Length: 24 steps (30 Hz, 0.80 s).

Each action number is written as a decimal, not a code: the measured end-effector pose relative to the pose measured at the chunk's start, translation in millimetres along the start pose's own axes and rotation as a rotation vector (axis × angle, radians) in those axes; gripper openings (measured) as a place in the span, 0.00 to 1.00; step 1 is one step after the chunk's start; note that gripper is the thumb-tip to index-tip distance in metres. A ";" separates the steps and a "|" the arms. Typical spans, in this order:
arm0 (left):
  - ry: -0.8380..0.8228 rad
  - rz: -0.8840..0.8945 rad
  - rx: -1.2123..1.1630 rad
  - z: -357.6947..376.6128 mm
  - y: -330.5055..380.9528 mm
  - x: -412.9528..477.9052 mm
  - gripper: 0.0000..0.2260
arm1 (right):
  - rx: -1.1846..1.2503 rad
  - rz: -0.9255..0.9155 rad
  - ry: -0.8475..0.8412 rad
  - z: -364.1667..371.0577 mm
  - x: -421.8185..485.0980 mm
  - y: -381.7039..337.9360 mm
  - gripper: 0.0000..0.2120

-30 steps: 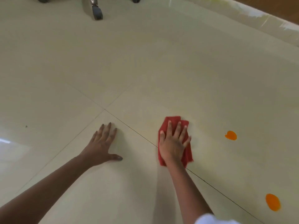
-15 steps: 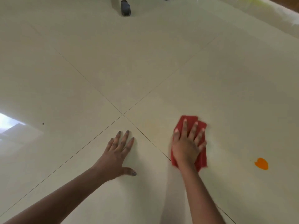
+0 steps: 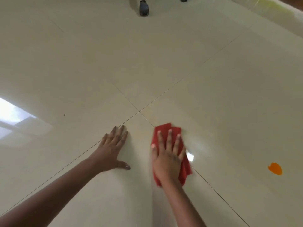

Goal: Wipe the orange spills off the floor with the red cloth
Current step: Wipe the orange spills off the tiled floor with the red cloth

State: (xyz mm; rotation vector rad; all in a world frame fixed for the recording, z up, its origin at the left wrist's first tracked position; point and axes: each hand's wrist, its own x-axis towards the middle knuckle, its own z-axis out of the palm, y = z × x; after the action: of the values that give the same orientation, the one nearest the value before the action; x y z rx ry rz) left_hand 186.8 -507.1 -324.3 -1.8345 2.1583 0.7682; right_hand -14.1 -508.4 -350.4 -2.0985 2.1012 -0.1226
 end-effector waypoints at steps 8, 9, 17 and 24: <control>0.019 -0.022 -0.095 6.0 -6.0 1.2 0.58 | -0.007 -0.207 -0.158 -3.5 110.6 -43.1 0.25; 0.026 -0.021 -0.092 6.4 -7.0 -0.1 0.58 | 0.005 -0.086 -0.150 -6.7 117.6 -25.9 0.25; -0.024 -0.037 -0.058 2.3 -0.7 2.4 0.57 | 0.058 -0.067 -0.014 6.7 -19.9 -52.6 0.25; 0.016 -0.009 -0.066 -1.7 1.0 -6.0 0.57 | 0.034 0.149 -0.056 -9.0 44.1 22.1 0.26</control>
State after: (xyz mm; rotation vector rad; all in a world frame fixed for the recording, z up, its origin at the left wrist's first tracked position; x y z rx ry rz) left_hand 187.3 -502.7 -319.8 -1.8876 2.1576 0.8345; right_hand -37.3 -552.8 -348.2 -1.8959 2.1976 -0.0786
